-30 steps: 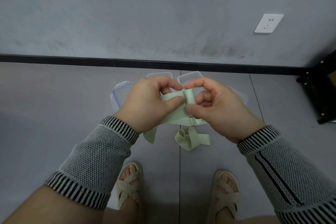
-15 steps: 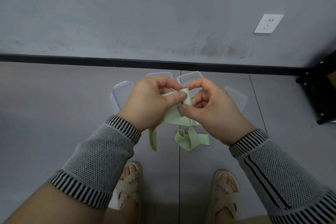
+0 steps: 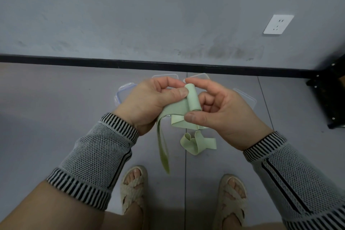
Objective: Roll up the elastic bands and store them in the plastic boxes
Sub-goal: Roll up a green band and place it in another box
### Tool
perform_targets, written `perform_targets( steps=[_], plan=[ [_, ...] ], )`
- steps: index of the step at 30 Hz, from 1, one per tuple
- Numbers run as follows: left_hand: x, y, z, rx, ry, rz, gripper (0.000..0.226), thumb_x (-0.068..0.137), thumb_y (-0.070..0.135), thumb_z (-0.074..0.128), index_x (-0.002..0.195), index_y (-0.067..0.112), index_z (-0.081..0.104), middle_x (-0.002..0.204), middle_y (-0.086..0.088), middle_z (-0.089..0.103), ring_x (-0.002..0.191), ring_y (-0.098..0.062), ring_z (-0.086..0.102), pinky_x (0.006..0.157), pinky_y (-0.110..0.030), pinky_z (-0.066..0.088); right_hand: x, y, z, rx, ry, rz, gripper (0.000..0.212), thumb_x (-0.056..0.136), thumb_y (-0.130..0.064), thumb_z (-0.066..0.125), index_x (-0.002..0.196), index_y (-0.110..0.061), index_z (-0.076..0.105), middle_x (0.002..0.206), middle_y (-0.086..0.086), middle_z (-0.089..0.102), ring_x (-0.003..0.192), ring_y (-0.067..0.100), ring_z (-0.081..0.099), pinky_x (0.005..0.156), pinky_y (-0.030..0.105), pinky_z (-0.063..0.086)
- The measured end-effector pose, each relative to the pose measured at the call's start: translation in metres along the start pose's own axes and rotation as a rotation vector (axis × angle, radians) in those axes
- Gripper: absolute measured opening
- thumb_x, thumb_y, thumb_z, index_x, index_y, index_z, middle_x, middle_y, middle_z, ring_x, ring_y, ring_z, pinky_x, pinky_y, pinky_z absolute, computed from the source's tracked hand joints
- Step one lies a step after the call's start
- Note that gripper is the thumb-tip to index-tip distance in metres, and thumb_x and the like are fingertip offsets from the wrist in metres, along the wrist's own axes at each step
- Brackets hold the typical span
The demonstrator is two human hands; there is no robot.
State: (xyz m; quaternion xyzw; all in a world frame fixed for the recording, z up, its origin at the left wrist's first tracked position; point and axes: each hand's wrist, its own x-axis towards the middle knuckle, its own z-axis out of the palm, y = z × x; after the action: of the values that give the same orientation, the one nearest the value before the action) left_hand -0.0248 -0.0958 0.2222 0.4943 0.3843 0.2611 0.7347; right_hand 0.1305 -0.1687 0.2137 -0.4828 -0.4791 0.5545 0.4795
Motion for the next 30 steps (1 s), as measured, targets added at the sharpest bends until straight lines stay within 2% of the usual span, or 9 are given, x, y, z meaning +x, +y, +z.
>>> perform_targets(
  steps=[4, 8, 10, 13, 17, 19, 22, 25, 30],
  plan=[
    [0.002, -0.003, -0.001, 0.109, 0.000, 0.029, 0.023, 0.070, 0.018, 0.076, 0.085, 0.007, 0.063, 0.065, -0.006, 0.066, 0.052, -0.013, 0.060, 0.048, -0.021, 0.049, 0.000, 0.000, -0.003, 0.036, 0.000, -0.006, 0.058, 0.059, -0.010, 0.076, 0.113, -0.019, 0.059, 0.064, -0.004, 0.062, 0.064, 0.009, 0.062, 0.064, 0.019, 0.052],
    [0.001, -0.005, -0.009, 0.403, -0.003, 0.006, 0.046, 0.063, 0.048, 0.074, 0.082, 0.006, 0.068, 0.073, -0.010, 0.067, 0.064, -0.020, 0.058, 0.060, -0.029, 0.046, -0.002, 0.001, -0.011, 0.064, -0.004, -0.008, 0.055, 0.061, -0.002, 0.079, 0.109, -0.021, 0.061, 0.066, 0.001, 0.061, 0.064, 0.013, 0.061, 0.064, 0.022, 0.053],
    [0.000, -0.004, -0.011, 0.438, 0.002, 0.005, 0.040, 0.067, 0.042, 0.079, 0.075, 0.005, 0.066, 0.068, -0.008, 0.066, 0.060, -0.017, 0.057, 0.057, -0.025, 0.046, -0.003, 0.000, -0.014, 0.063, -0.017, -0.001, 0.054, 0.060, -0.001, 0.077, 0.107, -0.021, 0.061, 0.066, 0.000, 0.062, 0.063, 0.013, 0.062, 0.063, 0.023, 0.054],
    [0.000, -0.001, -0.010, 0.415, 0.038, 0.035, 0.023, 0.075, 0.026, 0.075, 0.071, 0.007, 0.064, 0.061, -0.003, 0.063, 0.052, -0.012, 0.054, 0.049, -0.019, 0.044, -0.003, 0.000, -0.015, 0.000, -0.016, 0.014, 0.056, 0.059, -0.005, 0.083, 0.108, -0.020, 0.060, 0.066, -0.002, 0.063, 0.063, 0.012, 0.062, 0.063, 0.023, 0.054],
    [0.002, -0.006, -0.005, 0.575, 0.153, 0.112, 0.017, 0.083, 0.019, 0.069, 0.073, 0.006, 0.066, 0.055, 0.003, 0.060, 0.047, -0.004, 0.050, 0.048, -0.017, 0.042, -0.003, -0.001, -0.013, -0.392, 0.052, -0.010, 0.053, 0.063, -0.010, 0.084, 0.106, -0.030, 0.060, 0.065, -0.004, 0.062, 0.060, 0.010, 0.060, 0.065, 0.027, 0.055],
    [0.003, -0.009, -0.002, 0.688, 0.207, 0.157, 0.017, 0.082, 0.022, 0.070, 0.073, 0.007, 0.067, 0.055, 0.005, 0.059, 0.046, -0.001, 0.047, 0.046, -0.014, 0.040, -0.002, 0.001, -0.010, -0.668, 0.085, -0.054, 0.047, 0.067, -0.015, 0.083, 0.104, -0.034, 0.059, 0.064, -0.006, 0.060, 0.058, 0.003, 0.058, 0.063, 0.022, 0.052],
    [0.006, -0.012, 0.001, 0.828, 0.268, 0.200, 0.018, 0.080, 0.029, 0.070, 0.071, 0.013, 0.068, 0.060, 0.005, 0.062, 0.050, -0.002, 0.050, 0.048, -0.015, 0.040, 0.001, 0.002, -0.002, -0.917, 0.103, -0.111, 0.042, 0.071, -0.018, 0.077, 0.107, -0.029, 0.058, 0.063, -0.008, 0.058, 0.067, 0.005, 0.058, 0.063, 0.021, 0.047],
    [0.007, -0.014, 0.003, 0.846, 0.312, 0.191, 0.017, 0.080, 0.030, 0.069, 0.073, 0.015, 0.070, 0.066, 0.001, 0.067, 0.056, -0.006, 0.055, 0.052, -0.020, 0.044, 0.002, 0.004, 0.001, -1.022, 0.119, -0.145, 0.039, 0.075, -0.020, 0.072, 0.110, -0.025, 0.058, 0.065, -0.011, 0.055, 0.066, 0.008, 0.057, 0.064, 0.025, 0.046],
    [0.008, -0.015, 0.010, 0.694, 0.341, 0.153, 0.024, 0.069, 0.035, 0.078, 0.075, 0.015, 0.068, 0.071, -0.004, 0.071, 0.064, -0.015, 0.065, 0.062, -0.030, 0.053, 0.003, 0.007, 0.003, -1.026, 0.116, -0.139, 0.041, 0.075, -0.019, 0.070, 0.114, -0.026, 0.057, 0.062, -0.019, 0.044, 0.064, 0.004, 0.050, 0.063, 0.020, 0.043]
  ],
)
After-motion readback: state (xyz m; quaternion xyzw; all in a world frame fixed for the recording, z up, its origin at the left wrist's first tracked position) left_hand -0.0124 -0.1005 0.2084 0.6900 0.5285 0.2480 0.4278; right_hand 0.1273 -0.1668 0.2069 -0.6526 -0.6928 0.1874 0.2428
